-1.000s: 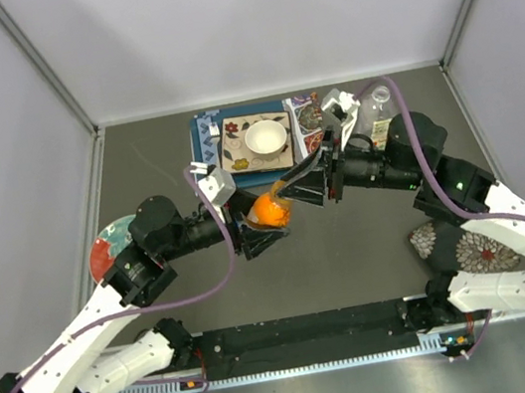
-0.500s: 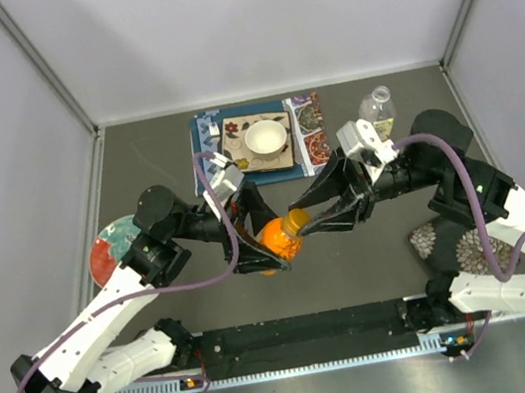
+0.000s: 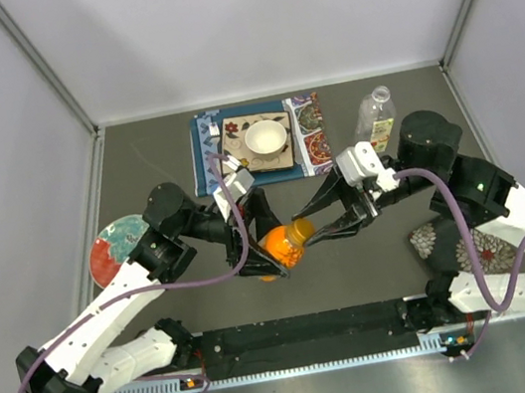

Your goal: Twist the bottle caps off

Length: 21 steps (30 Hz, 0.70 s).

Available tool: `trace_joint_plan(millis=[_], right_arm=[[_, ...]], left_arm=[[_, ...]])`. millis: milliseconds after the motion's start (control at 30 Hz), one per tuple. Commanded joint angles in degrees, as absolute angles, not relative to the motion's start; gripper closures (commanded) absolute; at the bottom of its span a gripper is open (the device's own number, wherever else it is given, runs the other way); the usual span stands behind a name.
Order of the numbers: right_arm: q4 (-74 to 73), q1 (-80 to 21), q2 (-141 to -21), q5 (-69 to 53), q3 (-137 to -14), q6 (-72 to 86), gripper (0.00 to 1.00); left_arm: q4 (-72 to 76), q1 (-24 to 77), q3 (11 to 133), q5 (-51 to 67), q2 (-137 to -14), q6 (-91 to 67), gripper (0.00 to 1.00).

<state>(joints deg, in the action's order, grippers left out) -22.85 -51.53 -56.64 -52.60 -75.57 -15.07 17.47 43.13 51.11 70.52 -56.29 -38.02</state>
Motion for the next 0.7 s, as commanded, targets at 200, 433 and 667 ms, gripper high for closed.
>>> trace_joint_plan(millis=[200,433,667], right_arm=[[-31.82,-52.47,-55.99,-38.52,-79.54,-9.06,0.34],[-25.86,-52.47,-54.85,-29.29,-83.4,-2.39,0.19],[-20.39,-52.47,-56.68,-5.32,-87.1,19.9,0.11]], left_arm=[[4.93,42.71,57.3,58.11,-52.82,-18.64,0.7],[1.24,42.71,58.09,53.63,-52.65,-15.21,0.69],[-6.76,47.27,59.77,30.36,-51.77,-7.57,0.68]])
